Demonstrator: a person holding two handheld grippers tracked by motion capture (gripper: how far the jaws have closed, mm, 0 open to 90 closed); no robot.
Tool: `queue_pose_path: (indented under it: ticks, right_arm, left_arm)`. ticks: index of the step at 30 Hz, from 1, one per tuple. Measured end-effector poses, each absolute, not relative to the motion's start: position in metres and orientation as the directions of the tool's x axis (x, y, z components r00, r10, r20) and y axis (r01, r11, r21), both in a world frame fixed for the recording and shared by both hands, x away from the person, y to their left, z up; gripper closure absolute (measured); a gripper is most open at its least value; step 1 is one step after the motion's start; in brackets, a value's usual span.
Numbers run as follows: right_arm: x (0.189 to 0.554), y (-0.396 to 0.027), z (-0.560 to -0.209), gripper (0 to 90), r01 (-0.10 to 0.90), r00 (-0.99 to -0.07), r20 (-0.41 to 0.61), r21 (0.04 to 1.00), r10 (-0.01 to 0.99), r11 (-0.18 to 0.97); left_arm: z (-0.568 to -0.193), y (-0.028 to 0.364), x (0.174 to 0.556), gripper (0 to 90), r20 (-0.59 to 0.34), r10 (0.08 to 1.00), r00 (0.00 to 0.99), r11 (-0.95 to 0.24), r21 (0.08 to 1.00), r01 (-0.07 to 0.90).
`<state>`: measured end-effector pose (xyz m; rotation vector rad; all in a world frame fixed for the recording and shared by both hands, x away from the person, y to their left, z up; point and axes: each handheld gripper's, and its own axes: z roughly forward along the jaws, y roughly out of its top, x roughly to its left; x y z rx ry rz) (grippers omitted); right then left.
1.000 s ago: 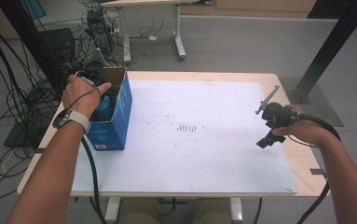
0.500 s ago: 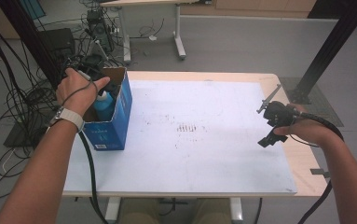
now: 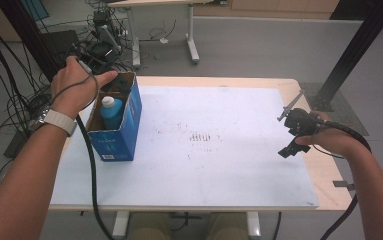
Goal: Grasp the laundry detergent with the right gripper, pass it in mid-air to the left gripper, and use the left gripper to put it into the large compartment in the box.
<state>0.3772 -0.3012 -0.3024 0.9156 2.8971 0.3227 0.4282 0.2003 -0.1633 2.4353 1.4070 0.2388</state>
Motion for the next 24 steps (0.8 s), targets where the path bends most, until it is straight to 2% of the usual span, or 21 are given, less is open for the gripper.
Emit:
queue_pose_path:
  ticks: [6,10,20,24]
  right_arm:
    - [0.377,-0.301,-0.299,6.3,0.558,-0.817,-0.021,0.228,0.577,0.798]
    - [0.377,-0.299,-0.296,6.3,0.556,-0.817,-0.025,0.231,0.576,0.799]
    - [0.376,-0.292,-0.289,6.4,0.542,-0.825,-0.033,0.235,0.564,0.807]
    - [0.376,-0.292,-0.287,6.5,0.540,-0.826,-0.036,0.236,0.562,0.808]
  left_arm:
    - [-0.147,0.182,0.420,7.1,-0.004,0.813,0.583,-0.543,0.357,0.760]
    - [-0.139,0.170,0.415,6.8,-0.032,0.770,0.638,-0.587,0.356,0.727]
    - [-0.140,0.151,0.411,7.3,-0.027,0.681,0.731,-0.680,0.348,0.646]
    - [-0.144,0.142,0.411,7.3,-0.046,0.616,0.787,-0.730,0.343,0.591]
